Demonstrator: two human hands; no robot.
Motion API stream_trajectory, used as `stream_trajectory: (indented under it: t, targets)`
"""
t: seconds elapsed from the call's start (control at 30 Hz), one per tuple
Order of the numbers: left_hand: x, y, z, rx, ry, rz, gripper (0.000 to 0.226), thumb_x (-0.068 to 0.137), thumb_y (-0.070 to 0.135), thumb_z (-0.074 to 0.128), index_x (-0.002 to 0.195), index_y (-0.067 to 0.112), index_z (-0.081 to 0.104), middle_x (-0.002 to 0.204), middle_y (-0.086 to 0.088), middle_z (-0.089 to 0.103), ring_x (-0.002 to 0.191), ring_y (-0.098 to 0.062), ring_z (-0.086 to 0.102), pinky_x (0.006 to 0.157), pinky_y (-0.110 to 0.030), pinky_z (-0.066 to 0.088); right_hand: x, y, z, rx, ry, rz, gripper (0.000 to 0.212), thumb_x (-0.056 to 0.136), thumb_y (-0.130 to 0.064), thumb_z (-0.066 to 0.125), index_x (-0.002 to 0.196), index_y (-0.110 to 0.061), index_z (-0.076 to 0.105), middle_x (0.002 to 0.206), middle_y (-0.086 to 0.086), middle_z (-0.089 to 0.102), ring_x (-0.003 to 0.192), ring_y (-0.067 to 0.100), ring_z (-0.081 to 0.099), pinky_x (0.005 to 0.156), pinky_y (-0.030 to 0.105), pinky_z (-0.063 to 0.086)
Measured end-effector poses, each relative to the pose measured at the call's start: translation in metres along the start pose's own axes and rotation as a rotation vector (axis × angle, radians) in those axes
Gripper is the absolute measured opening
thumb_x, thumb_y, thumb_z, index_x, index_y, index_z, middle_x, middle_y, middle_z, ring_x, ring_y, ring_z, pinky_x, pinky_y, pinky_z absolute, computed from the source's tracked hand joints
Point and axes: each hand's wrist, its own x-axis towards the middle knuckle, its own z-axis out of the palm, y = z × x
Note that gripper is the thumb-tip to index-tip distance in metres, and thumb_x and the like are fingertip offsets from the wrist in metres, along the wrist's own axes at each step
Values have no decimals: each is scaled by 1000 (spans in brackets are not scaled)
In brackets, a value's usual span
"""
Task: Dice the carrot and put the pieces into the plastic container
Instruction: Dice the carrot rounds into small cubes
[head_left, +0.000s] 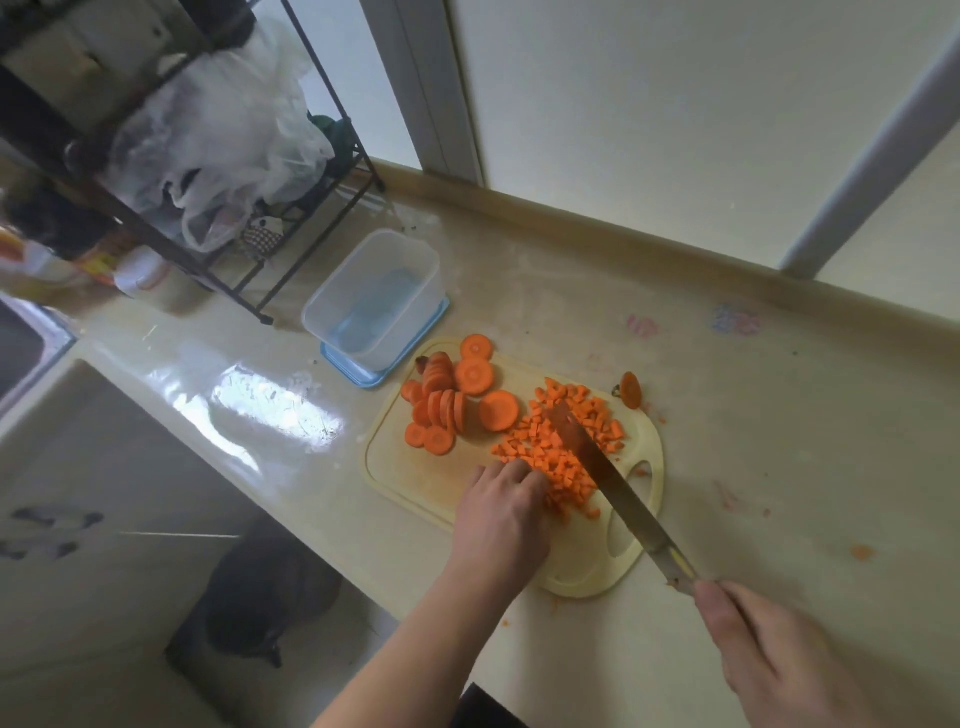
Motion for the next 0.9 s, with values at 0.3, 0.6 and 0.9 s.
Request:
stream_trajectory:
  t: [0.3, 0.6, 0.9]
  targets:
    - [40, 3, -29, -348, 19, -119, 15, 81, 14, 66, 93, 15, 75, 89, 0, 70, 79, -18, 65, 69, -33, 56, -14, 3, -7, 93, 103, -25, 41, 80, -74, 24, 76, -51, 58, 58, 11, 54, 53, 16, 54, 55, 26, 44]
    - [17, -64, -51, -167, -121, 227, 27, 86, 23, 63, 108, 13, 74, 109, -3, 70, 97, -24, 66, 82, -41, 57, -27, 10, 1, 122, 108, -66, 39, 84, -68, 32, 70, -43, 59, 43, 4, 43, 40, 11, 45, 47, 25, 40]
    - [-1, -73, -30, -12, -214, 495, 38, 89, 21, 68, 127, 17, 66, 132, -4, 60, 105, -28, 59, 80, -43, 57, -34, 16, 10, 115, 187, -30, 57, 65, -94, 24, 78, -50, 59, 61, 4, 59, 59, 2, 57, 58, 0, 35]
